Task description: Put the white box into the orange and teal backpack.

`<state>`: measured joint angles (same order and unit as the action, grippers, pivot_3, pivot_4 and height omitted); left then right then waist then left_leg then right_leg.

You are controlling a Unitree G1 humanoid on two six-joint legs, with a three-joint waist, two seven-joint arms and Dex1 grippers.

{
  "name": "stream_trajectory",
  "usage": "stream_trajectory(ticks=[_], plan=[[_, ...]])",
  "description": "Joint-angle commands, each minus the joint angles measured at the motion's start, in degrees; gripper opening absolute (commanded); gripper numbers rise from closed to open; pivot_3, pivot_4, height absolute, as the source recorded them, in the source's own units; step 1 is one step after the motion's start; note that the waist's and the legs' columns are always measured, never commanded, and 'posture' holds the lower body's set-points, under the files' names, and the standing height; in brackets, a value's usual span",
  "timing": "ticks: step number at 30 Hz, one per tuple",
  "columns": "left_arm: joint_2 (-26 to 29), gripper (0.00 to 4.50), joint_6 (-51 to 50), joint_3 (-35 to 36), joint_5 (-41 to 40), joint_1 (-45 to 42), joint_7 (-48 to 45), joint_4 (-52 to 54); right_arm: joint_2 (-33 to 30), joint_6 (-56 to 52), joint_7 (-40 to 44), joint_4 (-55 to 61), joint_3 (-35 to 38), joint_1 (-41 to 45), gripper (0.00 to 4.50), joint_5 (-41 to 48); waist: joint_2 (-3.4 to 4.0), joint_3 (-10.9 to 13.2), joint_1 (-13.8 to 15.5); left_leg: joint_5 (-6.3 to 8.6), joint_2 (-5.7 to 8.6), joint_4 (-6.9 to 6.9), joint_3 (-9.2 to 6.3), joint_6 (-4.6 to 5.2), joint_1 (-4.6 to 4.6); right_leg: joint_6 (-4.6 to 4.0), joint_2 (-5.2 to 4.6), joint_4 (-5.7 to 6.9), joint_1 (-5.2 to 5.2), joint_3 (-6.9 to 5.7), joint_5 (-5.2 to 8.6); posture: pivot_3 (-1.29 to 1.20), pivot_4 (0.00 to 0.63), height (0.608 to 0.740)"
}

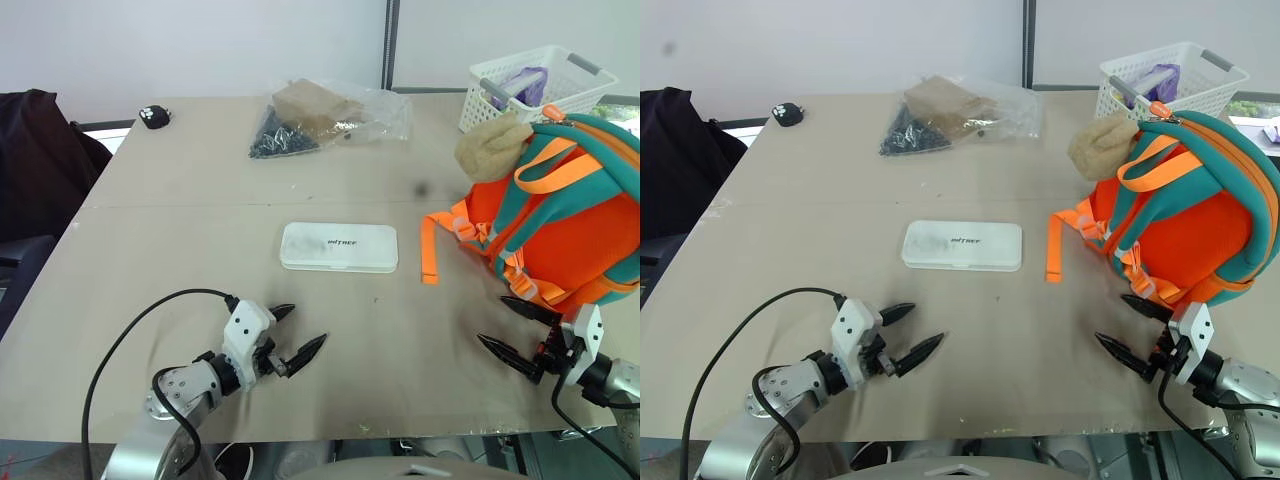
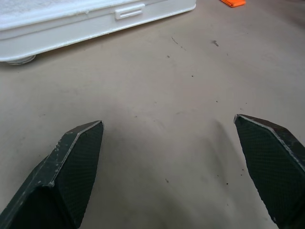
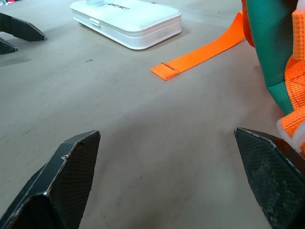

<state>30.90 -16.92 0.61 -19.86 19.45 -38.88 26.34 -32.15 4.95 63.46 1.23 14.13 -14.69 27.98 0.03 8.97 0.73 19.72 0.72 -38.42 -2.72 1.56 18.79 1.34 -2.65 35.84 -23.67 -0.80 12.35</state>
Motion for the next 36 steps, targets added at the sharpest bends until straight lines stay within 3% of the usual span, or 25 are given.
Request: stream_trajectory(ticks=[1, 19, 25, 29, 31, 33, 36], plan=[[0.14, 4.5, 0.17, 0.99, -0.32, 0.94, -0.19, -0.38, -0.46, 0.14, 0.51, 1.69, 0.27, -0.35, 4.46, 0.8, 0.0, 0.0, 0.0, 0.0, 0.0, 0.0, 0.0, 0.0, 0.0, 0.0, 0.0, 0.0, 0.0, 0.0, 0.0, 0.0, 0.15, 0.725], [1.53, 4.5, 0.52, 3.36, -3.16, -0.31, -4.42, -2.1, 2.26, -2.77, -4.29, 8.55, -2.83, -3.58, 4.46, 1.01, -0.06, 0.06, 0.01, 0.0, 0.01, -0.04, -0.02, -0.01, 0.01, 0.0, -0.01, 0.01, 0.0, -0.01, -0.01, 0.0, 0.15, 0.725], [5.28, 4.5, -3.72, 10.79, -10.04, -3.16, -8.11, -4.47, 2.76, -12.12, -11.48, 14.14, -4.6, -1.84, 4.46, 1.94, -0.08, 0.09, -0.02, -0.01, 0.0, -0.04, -0.06, -0.02, 0.0, -0.01, 0.02, 0.06, -0.02, -0.04, 0.0, 0.0, 0.15, 0.725], [14.59, 4.5, -27.29, 17.02, -22.61, -9.77, -7.57, -8.18, 4.2, -15.12, -17.52, 18.52, -9.13, 3.56, 4.46, -2.59, -0.25, 0.24, -0.08, -0.05, -0.01, -0.11, -0.17, -0.08, 0.03, -0.02, 0.1, 0.14, -0.06, -0.13, -0.01, 0.0, 0.15, 0.725], [18.67, 4.5, -33.82, 18.88, -28.12, -14.21, -10.63, -10.81, 4.69, -16.46, -19.08, 19.71, -11.45, 6.44, 4.46, -3.91, -0.23, 0.27, -0.18, -0.06, -0.01, -0.16, -0.24, -0.09, 0.02, 0.08, 0.17, 0.17, -0.06, -0.2, 0.04, 0.0, 0.15, 0.725], [21.02, 4.5, -44.14, 20.91, -35.9, -22.98, -11.53, -17.9, 4.65, -17.85, -20.44, 20.4, -14.11, 9.56, 4.46, -6.15, -0.27, 0.31, 0.09, -0.06, 0.03, -0.16, -0.23, -0.1, 0.03, 0.08, 0.42, 0.18, -0.06, -0.25, -0.09, 0.0, 0.15, 0.725], [22.21, 4.5, -52.37, 18.64, -37.08, -35.7, -11.87, -30.09, 6.82, -19.14, -25.96, 19.87, -16.26, 14.75, 4.46, -10.24, -0.46, 0.38, 0.04, -0.22, 0.1, -0.21, -0.41, -0.38, 0.15, 0.18, 0.41, 0.18, -0.07, -0.55, -0.16, 0.0, 0.15, 0.725]])
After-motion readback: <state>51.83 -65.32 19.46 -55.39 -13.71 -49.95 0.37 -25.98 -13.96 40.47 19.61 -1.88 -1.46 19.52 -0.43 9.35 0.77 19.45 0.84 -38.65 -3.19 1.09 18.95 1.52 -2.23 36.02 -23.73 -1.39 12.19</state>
